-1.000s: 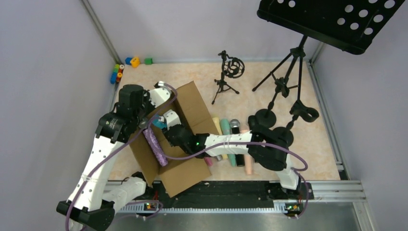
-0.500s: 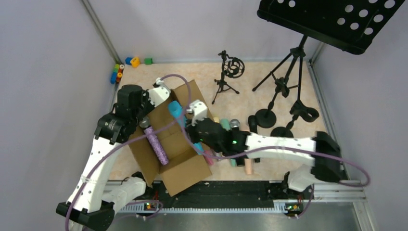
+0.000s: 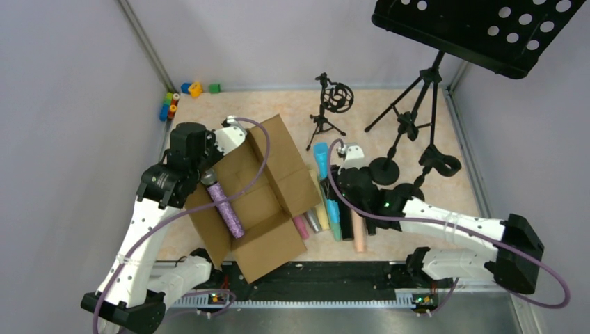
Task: Attach the microphones to the stand
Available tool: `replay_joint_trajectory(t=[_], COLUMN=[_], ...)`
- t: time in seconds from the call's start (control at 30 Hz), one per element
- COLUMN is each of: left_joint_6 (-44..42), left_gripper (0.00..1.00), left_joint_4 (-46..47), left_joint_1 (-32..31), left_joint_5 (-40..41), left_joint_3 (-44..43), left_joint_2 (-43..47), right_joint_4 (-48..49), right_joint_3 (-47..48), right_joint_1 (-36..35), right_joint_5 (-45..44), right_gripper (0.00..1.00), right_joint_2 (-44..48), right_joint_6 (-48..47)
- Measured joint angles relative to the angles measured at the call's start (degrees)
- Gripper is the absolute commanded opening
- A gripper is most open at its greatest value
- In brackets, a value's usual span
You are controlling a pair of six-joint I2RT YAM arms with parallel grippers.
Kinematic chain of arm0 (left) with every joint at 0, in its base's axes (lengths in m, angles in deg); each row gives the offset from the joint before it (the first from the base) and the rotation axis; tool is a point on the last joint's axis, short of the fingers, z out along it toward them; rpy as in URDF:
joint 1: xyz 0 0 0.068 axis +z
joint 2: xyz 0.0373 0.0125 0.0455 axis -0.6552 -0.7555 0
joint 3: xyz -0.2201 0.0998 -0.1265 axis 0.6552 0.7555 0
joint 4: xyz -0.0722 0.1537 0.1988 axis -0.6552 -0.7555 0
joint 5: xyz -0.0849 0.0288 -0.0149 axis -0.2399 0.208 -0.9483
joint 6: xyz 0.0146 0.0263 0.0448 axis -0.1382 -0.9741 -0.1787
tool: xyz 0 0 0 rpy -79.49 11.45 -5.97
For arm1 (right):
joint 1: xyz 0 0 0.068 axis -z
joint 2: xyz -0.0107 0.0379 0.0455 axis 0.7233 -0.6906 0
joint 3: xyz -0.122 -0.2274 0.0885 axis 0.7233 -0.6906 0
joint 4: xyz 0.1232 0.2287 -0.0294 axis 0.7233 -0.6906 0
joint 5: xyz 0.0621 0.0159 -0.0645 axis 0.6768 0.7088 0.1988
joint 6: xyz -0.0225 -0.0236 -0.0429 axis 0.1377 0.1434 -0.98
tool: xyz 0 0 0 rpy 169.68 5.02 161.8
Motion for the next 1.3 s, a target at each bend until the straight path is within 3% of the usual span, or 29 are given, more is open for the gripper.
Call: replay_joint_trajectory(t=[0.3,0.57,0.73,0.93,1.1,1.3], left_joint_6=[0.0,-0.02,0.0,-0.02,-0.02,0.0], left_gripper=[0.0,0.0,0.0,0.0,0.0,0.0], left_joint_4=[-0.07,-0.31,-0.33,-0.35,-0.33,-0.33], left_joint_1=[0.0,0.0,0.0,0.0,0.0,0.0], left_joint_5=[0.15,0.2,0.22,0.42,0.39,0.37], left_joint_3=[0.0,-0.02,-0.02,-0.02,-0.02,-0.02], left_joint_2=[0.02,0.02,0.02,0.02,0.02,0.02], right_joint_4=[5.11,9.25,9.66,5.46,2.67,4.94], right_joint_3=[-0.74,-0.74,-0.7,3.63,8.13,17.35], right_joint_1=[0.02,0.02,0.02,0.02,-1.07,-11.17], right_joint_5=[6.75,10.03,9.86,8.55,6.49,3.76], right_gripper=[0.0,0.43,0.6,0.62,0.61,0.61], right_joint_2=[-12.35,-20.28,-21.86,-21.4,-14.56,-9.6], right_joint_6=[2.47,5.18,5.88,4.46,2.43,-1.55])
